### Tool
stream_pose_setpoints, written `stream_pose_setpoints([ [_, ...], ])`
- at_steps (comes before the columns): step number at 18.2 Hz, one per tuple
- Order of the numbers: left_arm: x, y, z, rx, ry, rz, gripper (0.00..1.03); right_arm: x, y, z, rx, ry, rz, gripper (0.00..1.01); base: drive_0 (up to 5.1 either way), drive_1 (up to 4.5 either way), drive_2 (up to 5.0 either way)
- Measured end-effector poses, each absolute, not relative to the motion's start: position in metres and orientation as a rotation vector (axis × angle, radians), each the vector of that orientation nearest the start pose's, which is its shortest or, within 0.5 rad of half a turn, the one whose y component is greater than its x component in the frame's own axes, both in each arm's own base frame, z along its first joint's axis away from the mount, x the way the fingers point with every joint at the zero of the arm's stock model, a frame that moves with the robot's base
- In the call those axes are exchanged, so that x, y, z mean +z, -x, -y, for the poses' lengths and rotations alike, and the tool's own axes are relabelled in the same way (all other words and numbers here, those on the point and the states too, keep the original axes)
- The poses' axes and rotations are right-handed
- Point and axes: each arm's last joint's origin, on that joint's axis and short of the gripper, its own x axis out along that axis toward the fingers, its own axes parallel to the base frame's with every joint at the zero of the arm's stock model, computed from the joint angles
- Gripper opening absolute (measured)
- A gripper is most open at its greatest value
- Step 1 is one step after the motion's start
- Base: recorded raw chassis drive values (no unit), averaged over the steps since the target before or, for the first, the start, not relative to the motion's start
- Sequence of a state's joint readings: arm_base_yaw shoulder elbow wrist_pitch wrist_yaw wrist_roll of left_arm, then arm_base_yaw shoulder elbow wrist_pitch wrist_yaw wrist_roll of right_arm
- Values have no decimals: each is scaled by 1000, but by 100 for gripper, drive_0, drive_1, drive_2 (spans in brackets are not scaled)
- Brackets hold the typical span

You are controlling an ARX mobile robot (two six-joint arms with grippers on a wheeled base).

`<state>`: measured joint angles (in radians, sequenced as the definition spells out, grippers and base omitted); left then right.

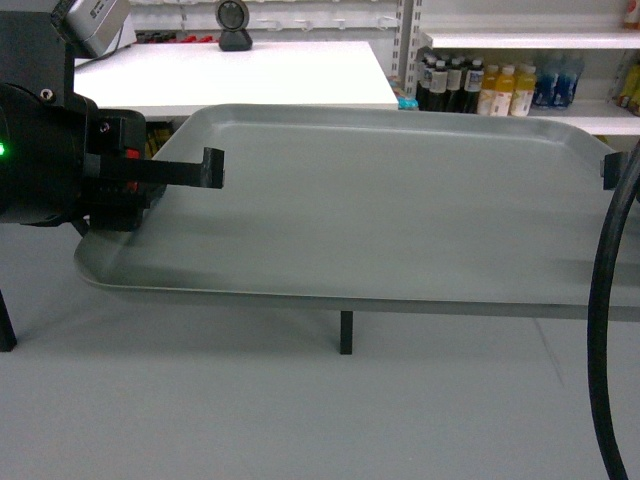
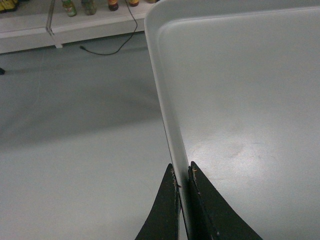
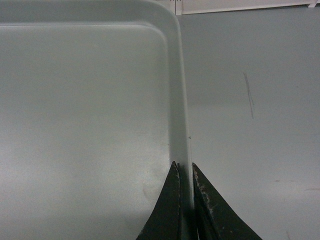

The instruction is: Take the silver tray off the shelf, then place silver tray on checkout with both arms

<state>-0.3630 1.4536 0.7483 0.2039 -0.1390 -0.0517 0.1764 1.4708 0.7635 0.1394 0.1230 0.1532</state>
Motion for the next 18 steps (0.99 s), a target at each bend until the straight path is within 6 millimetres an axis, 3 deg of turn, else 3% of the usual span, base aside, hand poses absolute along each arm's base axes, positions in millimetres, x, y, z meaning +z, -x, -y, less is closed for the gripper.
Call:
stream_pose_setpoints([
  [18, 206, -281, 102, -206, -75, -494, 3, 200, -296, -49, 9, -63, -569, 3, -496, 243, 243],
])
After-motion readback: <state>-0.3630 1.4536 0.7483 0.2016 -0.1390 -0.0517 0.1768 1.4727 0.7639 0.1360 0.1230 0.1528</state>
